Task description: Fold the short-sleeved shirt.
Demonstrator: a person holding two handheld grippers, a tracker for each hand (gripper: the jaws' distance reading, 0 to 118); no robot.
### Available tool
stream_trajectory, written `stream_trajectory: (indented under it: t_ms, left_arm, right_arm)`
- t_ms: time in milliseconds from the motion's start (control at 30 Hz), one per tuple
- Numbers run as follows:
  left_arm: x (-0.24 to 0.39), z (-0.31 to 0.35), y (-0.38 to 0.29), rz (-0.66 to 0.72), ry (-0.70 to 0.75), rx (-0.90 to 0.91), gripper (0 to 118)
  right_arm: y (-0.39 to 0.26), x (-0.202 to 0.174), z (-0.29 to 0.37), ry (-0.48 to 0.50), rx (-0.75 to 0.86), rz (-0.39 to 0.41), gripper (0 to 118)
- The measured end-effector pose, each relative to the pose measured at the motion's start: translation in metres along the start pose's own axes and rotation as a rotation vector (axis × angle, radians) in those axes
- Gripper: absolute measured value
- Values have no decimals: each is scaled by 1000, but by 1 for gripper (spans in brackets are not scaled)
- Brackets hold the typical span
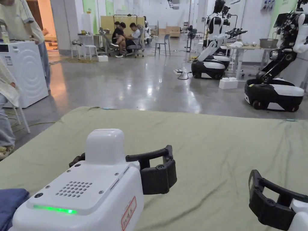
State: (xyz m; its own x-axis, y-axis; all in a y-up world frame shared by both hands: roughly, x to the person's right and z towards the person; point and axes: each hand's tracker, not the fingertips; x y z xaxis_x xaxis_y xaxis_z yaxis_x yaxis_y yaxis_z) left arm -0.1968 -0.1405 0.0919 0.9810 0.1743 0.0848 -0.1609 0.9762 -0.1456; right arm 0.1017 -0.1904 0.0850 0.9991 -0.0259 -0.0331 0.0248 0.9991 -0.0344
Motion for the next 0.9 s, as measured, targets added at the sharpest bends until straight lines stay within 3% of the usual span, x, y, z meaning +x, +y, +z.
stream_trajectory:
  t_ms: [333,900]
  left_arm:
    - [-12,2,1,86,-61,-32,118]
    - [-14,2,-3,28,-11,-15,118]
  right_arm:
    - [-2,-1,3,2,2,14,118]
    - [-3,-4,4,8,5,14,118]
